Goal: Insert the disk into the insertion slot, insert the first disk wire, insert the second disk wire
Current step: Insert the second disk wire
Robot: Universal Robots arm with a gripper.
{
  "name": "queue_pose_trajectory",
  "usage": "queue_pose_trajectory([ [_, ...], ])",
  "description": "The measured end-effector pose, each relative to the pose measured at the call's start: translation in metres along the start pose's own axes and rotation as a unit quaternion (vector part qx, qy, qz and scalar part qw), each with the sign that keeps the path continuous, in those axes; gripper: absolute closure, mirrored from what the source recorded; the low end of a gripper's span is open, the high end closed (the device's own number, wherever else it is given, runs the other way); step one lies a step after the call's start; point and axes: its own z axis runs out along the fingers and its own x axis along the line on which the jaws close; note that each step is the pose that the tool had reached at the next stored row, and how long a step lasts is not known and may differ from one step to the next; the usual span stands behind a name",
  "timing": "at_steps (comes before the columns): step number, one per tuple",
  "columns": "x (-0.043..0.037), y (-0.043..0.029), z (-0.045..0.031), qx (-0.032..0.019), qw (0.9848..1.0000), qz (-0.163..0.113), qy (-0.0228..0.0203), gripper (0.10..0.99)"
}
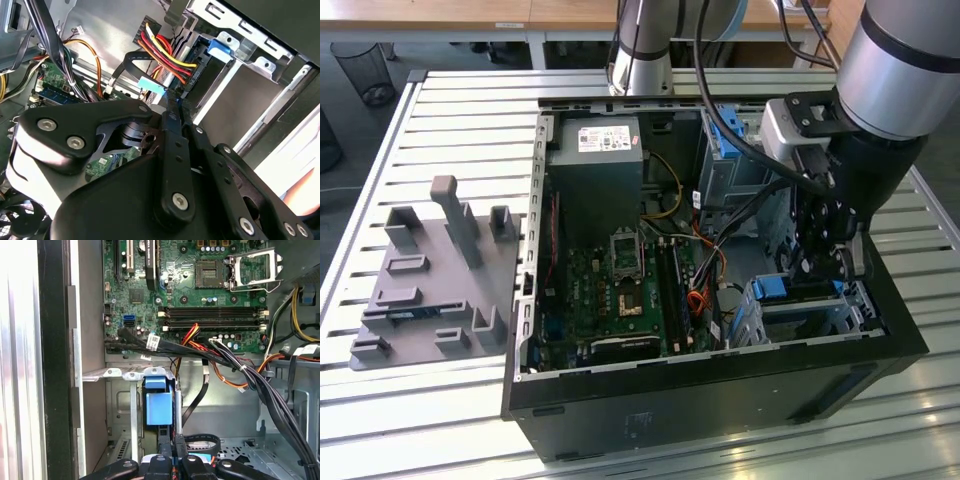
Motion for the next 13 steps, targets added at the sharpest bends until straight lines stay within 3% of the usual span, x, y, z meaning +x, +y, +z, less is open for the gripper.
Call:
queue_pose_trajectory([
  [13, 0.0024, -0.002, 0.0002, 0.0, 1.0, 0.0, 0.0, 0.937],
])
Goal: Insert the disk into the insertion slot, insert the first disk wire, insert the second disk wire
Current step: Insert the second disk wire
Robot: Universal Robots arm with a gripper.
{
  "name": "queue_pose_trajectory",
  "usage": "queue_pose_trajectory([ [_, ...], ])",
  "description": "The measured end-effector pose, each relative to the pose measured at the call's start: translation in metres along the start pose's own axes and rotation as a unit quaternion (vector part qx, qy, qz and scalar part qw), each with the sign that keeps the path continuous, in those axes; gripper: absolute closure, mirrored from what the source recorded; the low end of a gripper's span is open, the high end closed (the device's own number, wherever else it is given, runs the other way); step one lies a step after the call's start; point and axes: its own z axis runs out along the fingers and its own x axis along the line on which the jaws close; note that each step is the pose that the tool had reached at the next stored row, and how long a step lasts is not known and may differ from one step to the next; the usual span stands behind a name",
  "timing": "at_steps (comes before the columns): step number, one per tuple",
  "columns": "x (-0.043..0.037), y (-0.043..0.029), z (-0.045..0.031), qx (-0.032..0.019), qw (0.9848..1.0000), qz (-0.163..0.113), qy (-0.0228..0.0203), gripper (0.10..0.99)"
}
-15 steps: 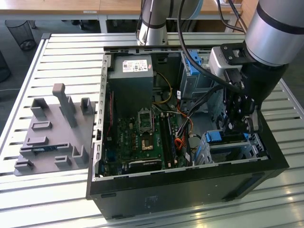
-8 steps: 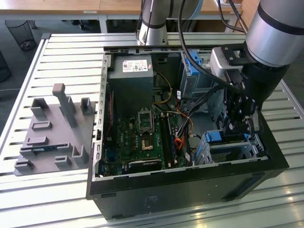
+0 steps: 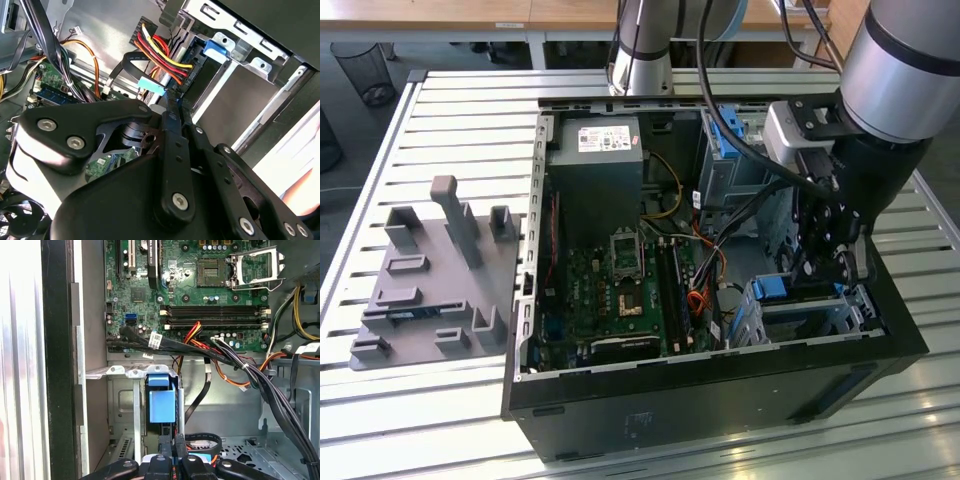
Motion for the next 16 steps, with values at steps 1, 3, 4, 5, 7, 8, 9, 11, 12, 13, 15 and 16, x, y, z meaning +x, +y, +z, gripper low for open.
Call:
queue_pose_trajectory([
  [1, 0.0, -0.0001, 0.0, 0.0, 1.0, 0.0, 0.0001, 0.937],
  [3, 0.0001, -0.0001, 0.0003, 0.0, 1.0, 0.0, 0.0001, 0.937],
  [4, 0.0, -0.0001, 0.0005, 0.0, 1.0, 0.0, 0.0, 0.937],
  [5, 0.0, -0.0001, 0.0008, 0.0, 1.0, 0.0, 0.0, 0.937],
  [7, 0.0001, -0.0001, 0.0013, 0.0, 1.0, 0.0, 0.0, 0.937],
  [8, 0.0001, -0.0001, 0.0014, 0.0, 1.0, 0.0, 0.0001, 0.937],
  [9, 0.0001, -0.0001, 0.0016, 0.0, 1.0, 0.0, 0.0001, 0.937],
  [11, 0.0001, 0.0, 0.0023, 0.0, 1.0, 0.0, 0.0, 0.937],
  [12, 0.0001, 0.0, 0.0027, 0.0, 1.0, 0.0, 0.0, 0.937],
  [13, 0.0002, 0.0, 0.0031, 0.0, 1.0, 0.0, 0.0, 0.937],
  [15, 0.0002, 0.0001, 0.004, 0.0, 1.0, 0.0, 0.0, 0.937],
  [16, 0.0002, 0.0001, 0.0044, 0.0, 1.0, 0.0, 0.0, 0.937],
])
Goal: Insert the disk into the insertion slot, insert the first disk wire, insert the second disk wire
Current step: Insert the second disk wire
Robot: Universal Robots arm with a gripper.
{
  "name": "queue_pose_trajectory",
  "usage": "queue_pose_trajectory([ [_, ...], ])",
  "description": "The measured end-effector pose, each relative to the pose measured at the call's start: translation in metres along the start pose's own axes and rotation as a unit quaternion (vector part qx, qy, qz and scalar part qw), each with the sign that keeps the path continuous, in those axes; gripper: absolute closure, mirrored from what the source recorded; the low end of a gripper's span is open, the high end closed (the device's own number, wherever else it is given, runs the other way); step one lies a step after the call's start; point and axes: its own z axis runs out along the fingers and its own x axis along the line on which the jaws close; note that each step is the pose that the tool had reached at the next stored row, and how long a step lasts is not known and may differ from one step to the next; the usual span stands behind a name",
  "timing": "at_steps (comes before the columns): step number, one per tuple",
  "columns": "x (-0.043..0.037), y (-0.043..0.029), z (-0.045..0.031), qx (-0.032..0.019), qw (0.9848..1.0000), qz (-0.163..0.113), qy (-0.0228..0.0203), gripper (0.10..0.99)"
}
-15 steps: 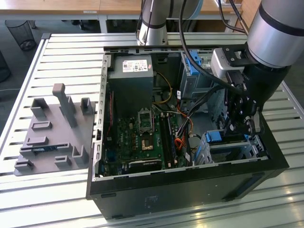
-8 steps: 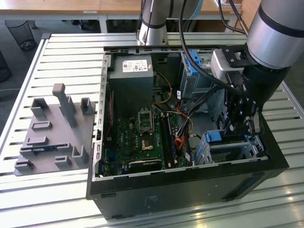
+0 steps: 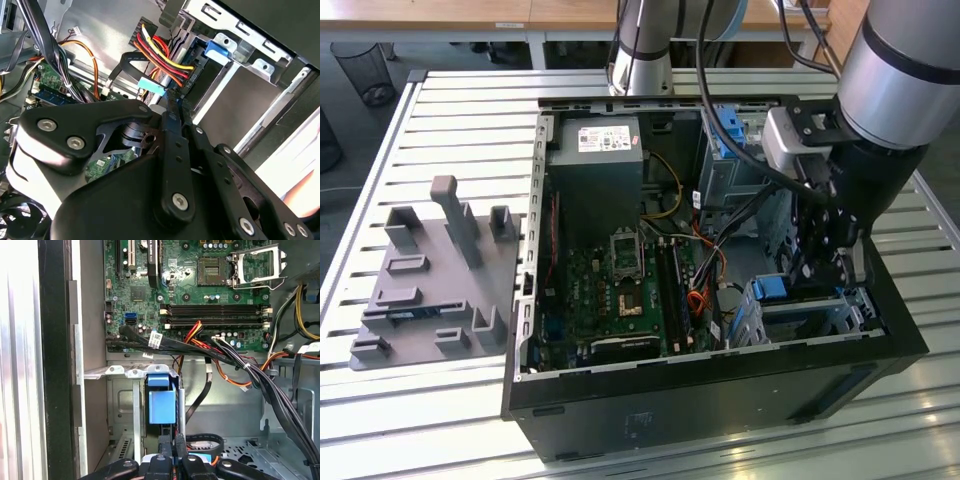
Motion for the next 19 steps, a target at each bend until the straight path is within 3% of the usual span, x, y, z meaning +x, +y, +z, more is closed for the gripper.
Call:
queue_pose_trajectory([
  [10, 0.0, 0.0001, 0.0013, 0.0, 1.0, 0.0, 0.0, 0.929],
  [11, 0.0, 0.0001, 0.0013, 0.0, 1.0, 0.0, 0.0, 0.867],
  [14, 0.0, 0.0, 0.0012, 0.0, 1.0, 0.0, -0.0005, 0.867],
  [19, 0.0, -0.0001, -0.0024, 0.0, 1.0, 0.0, -0.0008, 0.867],
])
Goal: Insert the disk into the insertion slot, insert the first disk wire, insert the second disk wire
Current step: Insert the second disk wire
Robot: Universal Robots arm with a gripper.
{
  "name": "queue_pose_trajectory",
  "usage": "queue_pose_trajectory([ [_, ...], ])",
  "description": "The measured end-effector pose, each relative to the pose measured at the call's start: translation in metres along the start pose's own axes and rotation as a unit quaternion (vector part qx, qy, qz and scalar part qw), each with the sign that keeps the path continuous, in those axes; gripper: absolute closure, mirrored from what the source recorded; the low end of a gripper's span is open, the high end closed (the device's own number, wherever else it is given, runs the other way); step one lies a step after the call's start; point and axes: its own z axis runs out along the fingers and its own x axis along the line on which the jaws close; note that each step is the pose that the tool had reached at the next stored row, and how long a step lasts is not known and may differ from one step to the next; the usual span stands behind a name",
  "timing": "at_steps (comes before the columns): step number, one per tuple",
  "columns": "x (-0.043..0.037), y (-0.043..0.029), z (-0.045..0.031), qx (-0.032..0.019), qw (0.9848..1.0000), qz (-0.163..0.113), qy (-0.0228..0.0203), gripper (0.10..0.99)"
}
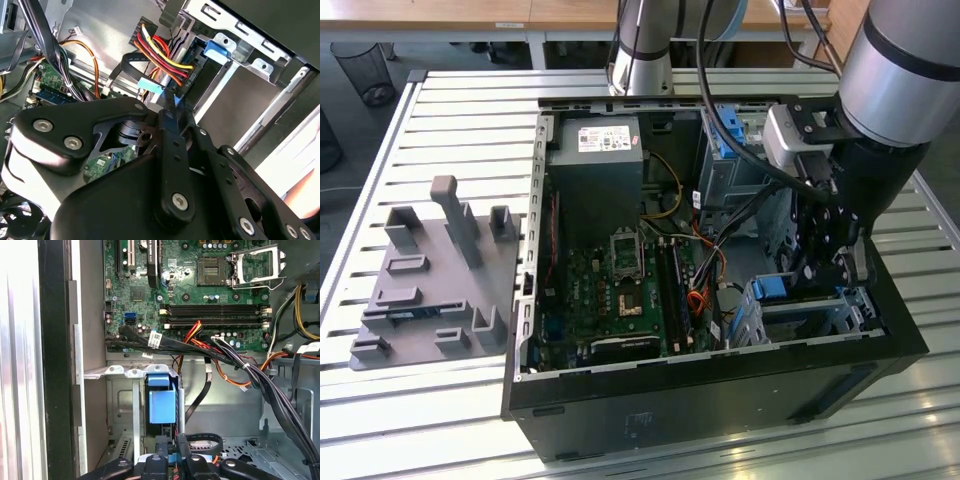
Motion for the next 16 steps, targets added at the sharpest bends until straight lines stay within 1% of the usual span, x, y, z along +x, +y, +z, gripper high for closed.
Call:
queue_pose_trajectory([
  [11, -0.0001, -0.0004, -0.0077, -0.0005, 1.0, 0.0, 0.0, 0.867],
  [13, -0.0001, -0.0005, -0.0087, -0.0006, 1.0, 0.0, 0.0, 0.882],
  [14, -0.0001, -0.0005, -0.0092, -0.0007, 1.0, 0.0, 0.0, 0.945],
  [15, -0.0001, -0.0005, -0.0093, -0.0007, 1.0, 0.0, -0.0001, 0.98],
  [16, -0.0001, -0.0005, -0.0097, -0.0008, 1.0, 0.0, 0.0, 0.98],
])
